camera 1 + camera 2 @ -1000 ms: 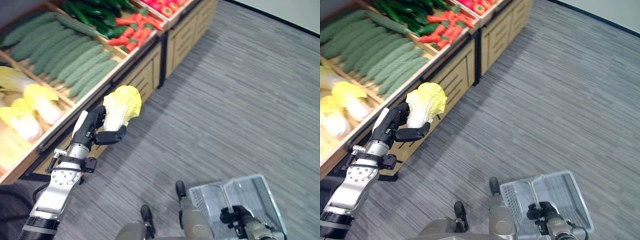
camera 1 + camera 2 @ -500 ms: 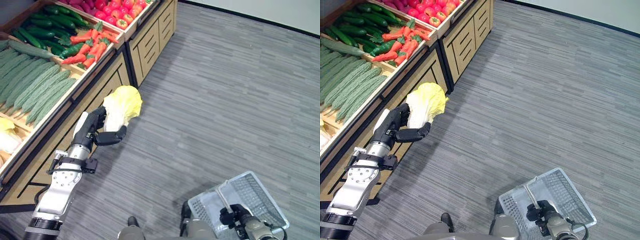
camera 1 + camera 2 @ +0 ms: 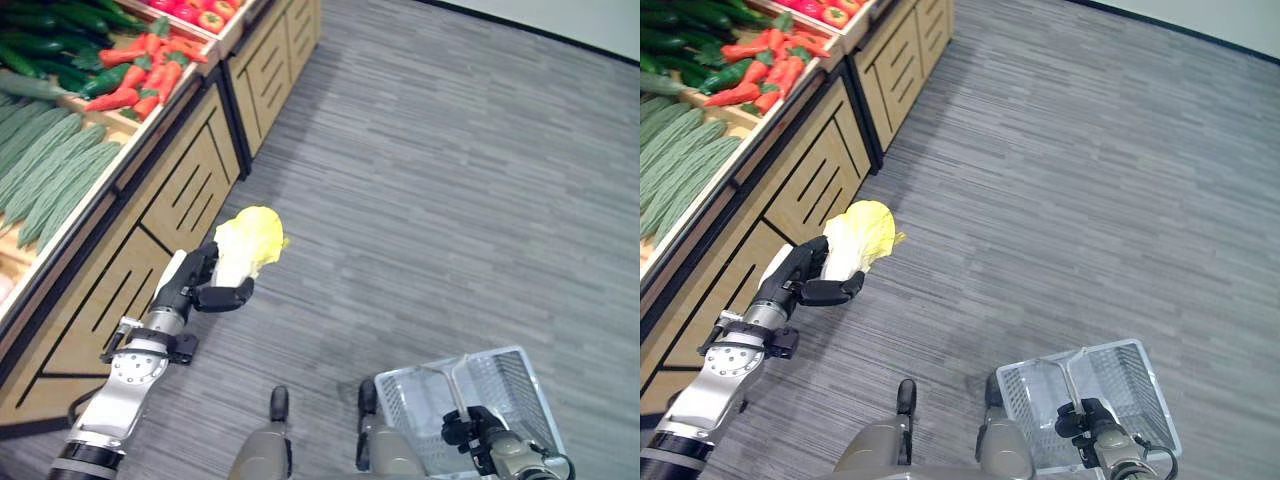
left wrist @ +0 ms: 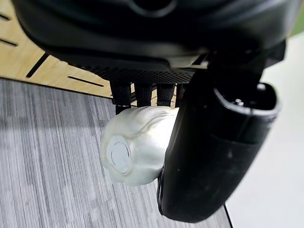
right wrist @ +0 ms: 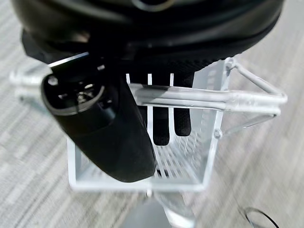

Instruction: Get the vegetables into the basket

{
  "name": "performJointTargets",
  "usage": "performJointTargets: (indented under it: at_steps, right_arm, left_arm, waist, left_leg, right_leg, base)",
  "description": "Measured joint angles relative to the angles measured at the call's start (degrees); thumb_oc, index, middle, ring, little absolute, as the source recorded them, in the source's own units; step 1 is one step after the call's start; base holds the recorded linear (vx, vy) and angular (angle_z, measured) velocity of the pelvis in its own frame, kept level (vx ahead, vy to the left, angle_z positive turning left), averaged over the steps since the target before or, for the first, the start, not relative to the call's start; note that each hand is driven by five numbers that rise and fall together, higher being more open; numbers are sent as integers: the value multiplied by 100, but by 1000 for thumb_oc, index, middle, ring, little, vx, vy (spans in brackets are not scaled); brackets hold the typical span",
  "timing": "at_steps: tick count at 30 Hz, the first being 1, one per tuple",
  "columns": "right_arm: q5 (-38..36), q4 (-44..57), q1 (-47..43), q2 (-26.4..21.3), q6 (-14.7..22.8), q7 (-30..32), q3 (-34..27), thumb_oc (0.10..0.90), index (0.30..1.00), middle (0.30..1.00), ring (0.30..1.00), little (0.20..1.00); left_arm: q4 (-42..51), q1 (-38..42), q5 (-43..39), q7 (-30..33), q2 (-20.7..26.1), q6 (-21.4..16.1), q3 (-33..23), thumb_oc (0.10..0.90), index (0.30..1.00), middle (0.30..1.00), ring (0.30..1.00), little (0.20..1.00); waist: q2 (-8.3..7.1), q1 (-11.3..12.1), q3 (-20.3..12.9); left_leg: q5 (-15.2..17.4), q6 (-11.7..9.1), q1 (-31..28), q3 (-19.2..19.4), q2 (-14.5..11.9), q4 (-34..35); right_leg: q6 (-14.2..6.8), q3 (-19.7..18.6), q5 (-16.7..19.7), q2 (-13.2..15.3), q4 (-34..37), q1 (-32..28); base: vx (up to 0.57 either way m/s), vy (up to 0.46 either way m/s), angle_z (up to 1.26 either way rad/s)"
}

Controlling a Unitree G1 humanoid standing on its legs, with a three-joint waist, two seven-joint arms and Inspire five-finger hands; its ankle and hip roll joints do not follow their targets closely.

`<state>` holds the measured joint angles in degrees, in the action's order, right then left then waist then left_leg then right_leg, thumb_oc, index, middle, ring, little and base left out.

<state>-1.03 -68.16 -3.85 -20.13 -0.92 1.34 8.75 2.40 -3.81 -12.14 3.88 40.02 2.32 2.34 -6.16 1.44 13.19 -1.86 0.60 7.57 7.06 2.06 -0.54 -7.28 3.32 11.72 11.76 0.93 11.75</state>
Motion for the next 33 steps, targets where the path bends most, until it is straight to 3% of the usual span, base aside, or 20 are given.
performJointTargets:
  at_steps: [3,6,8,9,11,14,19,26,29,33]
  right_arm:
    - [-8,43,-76,18,-18,-1,51,400,300,300,300,300]
    - [-120,26,-31,70,-85,-29,70,400,300,300,300,300]
    - [-132,-10,10,126,-121,-54,73,400,300,300,300,300]
    - [-133,-25,32,126,-124,-70,73,400,300,300,300,300]
    - [-132,33,-78,36,-126,-46,189,400,300,300,300,300]
    - [-131,237,-242,-23,-120,-52,190,400,300,300,300,300]
    - [-98,559,-253,-35,-130,-32,312,400,300,300,300,300]
    - [-98,929,-372,-259,-217,-37,542,400,300,300,300,300]
    - [-92,1285,-524,-507,-287,-104,748,400,300,300,300,300]
    - [-92,1386,-767,-571,-344,-132,963,400,300,300,300,300]
  left_arm:
    - [-27,-2,15,58,30,3,-264,400,300,300,300,300]
    - [-8,-18,15,58,27,-4,-339,400,300,300,300,300]
    - [-10,-2,15,58,-20,-3,-344,400,300,300,300,300]
    - [-9,-12,15,58,-10,-3,-345,400,300,300,300,300]
    - [-19,-95,16,38,-33,22,-358,400,300,300,300,300]
    - [-27,-141,19,-43,-63,31,-348,400,300,300,300,300]
    - [10,-141,39,-173,-75,47,-273,400,300,300,300,300]
    - [-169,-178,230,-402,-44,107,93,400,300,300,300,300]
    - [-293,-124,566,-721,356,199,595,400,300,300,300,300]
    - [-325,166,1074,-1012,420,261,1098,400,300,300,300,300]
  waist:
    - [-52,-60,30]
    - [-59,-34,45]
    - [79,196,99]
    - [81,257,97]
    - [149,488,81]
    - [217,442,57]
    - [260,363,16]
    - [486,364,-164]
    - [568,312,-244]
    - [628,356,-348]
  left_leg:
    - [155,89,52,482,0,-137]
    - [238,113,-56,737,-112,-166]
    - [294,95,-187,821,-351,-195]
    - [305,53,-220,817,-367,-189]
    - [235,56,-338,963,-413,-37]
    - [181,-74,-448,1090,-420,136]
    - [131,-149,-504,986,-430,141]
    - [43,-253,-569,739,-516,170]
    - [-47,-267,-643,691,-529,267]
    - [-91,-287,-650,612,-551,289]
  right_leg:
    - [-109,-158,469,13,268,146]
    - [-69,182,439,-80,231,139]
    - [193,1012,-350,-138,-441,35]
    - [158,971,-334,-165,-405,-40]
    - [172,702,243,-385,342,-273]
    - [199,606,219,-401,411,-253]
    - [239,710,-40,-400,413,-389]
    - [282,856,-121,-473,416,-575]
    - [282,915,-162,-497,437,-634]
    - [298,973,-170,-517,430,-677]
  base:
    - [7,48,-78]
    - [-44,55,-41]
    - [-135,55,-42]
    - [-140,66,-33]
    - [-38,2,-68]
    - [17,-44,-34]
    - [-12,-62,10]
    - [-2,-71,17]
    - [8,-50,8]
    - [13,-40,9]
